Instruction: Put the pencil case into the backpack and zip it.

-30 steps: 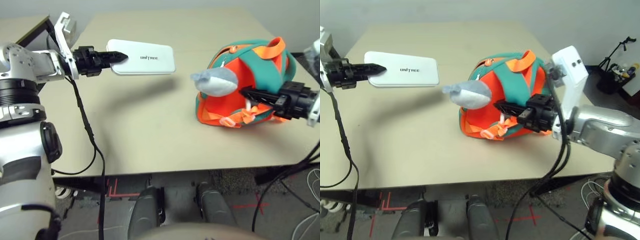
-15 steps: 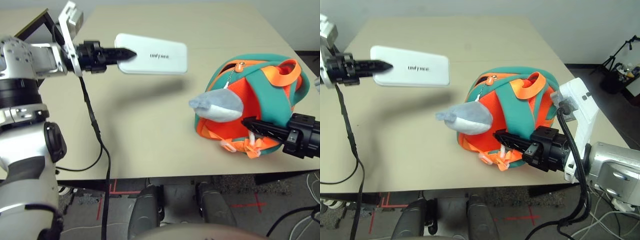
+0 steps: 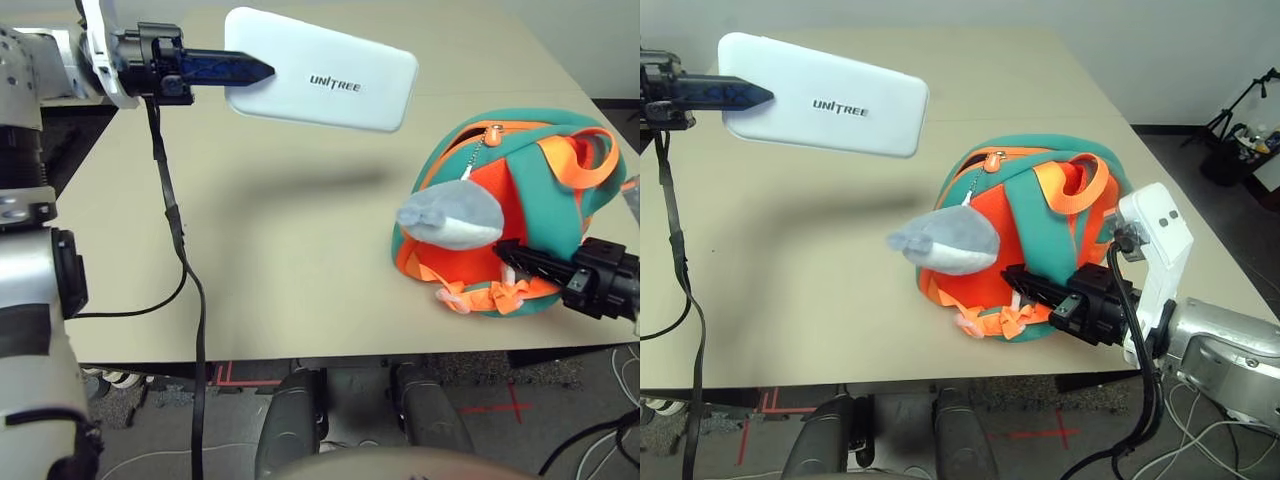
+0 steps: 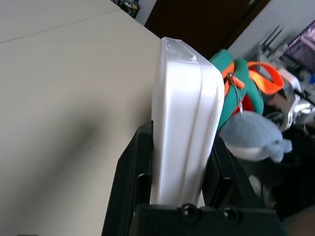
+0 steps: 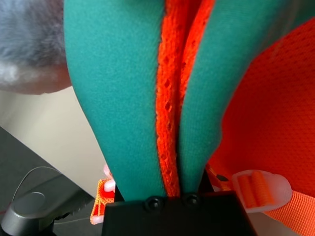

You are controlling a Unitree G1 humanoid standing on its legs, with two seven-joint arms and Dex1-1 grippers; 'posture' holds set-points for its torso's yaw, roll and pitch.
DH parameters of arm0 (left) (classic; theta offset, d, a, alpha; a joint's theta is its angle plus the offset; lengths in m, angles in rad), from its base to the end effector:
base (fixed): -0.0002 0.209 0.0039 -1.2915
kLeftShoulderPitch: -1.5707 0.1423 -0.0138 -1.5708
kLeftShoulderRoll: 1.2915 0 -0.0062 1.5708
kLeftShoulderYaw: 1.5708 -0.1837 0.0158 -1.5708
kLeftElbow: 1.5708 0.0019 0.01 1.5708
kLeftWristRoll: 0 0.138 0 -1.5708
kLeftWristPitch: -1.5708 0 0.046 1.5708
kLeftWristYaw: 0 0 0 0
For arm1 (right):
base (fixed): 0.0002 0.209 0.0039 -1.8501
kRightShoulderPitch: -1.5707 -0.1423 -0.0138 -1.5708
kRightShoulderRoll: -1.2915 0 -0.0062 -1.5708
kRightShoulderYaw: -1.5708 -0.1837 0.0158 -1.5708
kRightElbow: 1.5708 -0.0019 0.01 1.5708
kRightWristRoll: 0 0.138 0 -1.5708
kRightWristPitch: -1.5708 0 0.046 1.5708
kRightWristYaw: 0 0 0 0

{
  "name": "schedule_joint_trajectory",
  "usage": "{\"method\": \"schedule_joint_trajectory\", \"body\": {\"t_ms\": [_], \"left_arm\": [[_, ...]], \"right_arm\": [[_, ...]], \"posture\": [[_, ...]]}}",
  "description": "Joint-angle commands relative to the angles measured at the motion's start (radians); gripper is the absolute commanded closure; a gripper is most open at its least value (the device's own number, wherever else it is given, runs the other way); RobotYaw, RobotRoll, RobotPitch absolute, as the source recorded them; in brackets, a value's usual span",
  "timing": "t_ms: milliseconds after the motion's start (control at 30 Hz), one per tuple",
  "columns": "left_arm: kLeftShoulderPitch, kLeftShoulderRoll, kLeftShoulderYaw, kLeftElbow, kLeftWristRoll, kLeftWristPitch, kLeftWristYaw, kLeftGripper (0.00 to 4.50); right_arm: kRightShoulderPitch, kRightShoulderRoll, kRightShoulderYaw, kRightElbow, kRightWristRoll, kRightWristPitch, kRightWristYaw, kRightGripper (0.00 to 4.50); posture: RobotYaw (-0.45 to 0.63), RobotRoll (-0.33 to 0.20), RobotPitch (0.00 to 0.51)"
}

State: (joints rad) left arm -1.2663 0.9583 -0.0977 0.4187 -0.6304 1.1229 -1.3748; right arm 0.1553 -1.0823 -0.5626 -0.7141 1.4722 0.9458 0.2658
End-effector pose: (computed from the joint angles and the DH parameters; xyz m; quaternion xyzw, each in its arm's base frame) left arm 0.2905 0.2724 0.3455 -0.0190 0.1309 -0.5647 0.8146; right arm 0.1422 -0.2489 0.2229 0.0031 0.1760 0.3616 0.9156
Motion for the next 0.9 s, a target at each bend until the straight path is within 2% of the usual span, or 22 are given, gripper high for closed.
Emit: {"method": "schedule_joint_trajectory", "body": {"t_ms": [33, 467, 700, 900], "left_arm": [[-0.018, -0.015, -0.026, -0.004, 0.031, -0.071, -0.071, 3.15], [-0.068, -0.141, -0.059, 0.010, 0.078, -0.145, -0.176, 3.15], [-0.105, -0.167, -0.113, 0.024, 0.103, -0.127, -0.236, 3.15], [-0.095, -0.163, -0.156, -0.005, 0.047, -0.099, -0.240, 3.15]], "right_arm": [[0.006, 0.009, 0.014, 0.011, -0.055, -0.009, 0.035, 4.30], [0.020, 0.054, -0.007, 0.005, -0.131, -0.014, 0.054, 4.30], [0.031, 0.073, -0.020, -0.007, -0.142, -0.018, 0.043, 4.30], [0.041, 0.081, -0.037, -0.009, -0.156, -0.016, 0.046, 4.30]], "posture": [[-0.16, 0.000, 0.142], [-0.22, 0.000, 0.128], [-0.24, 0.000, 0.125], [-0.26, 0.000, 0.123]]}}
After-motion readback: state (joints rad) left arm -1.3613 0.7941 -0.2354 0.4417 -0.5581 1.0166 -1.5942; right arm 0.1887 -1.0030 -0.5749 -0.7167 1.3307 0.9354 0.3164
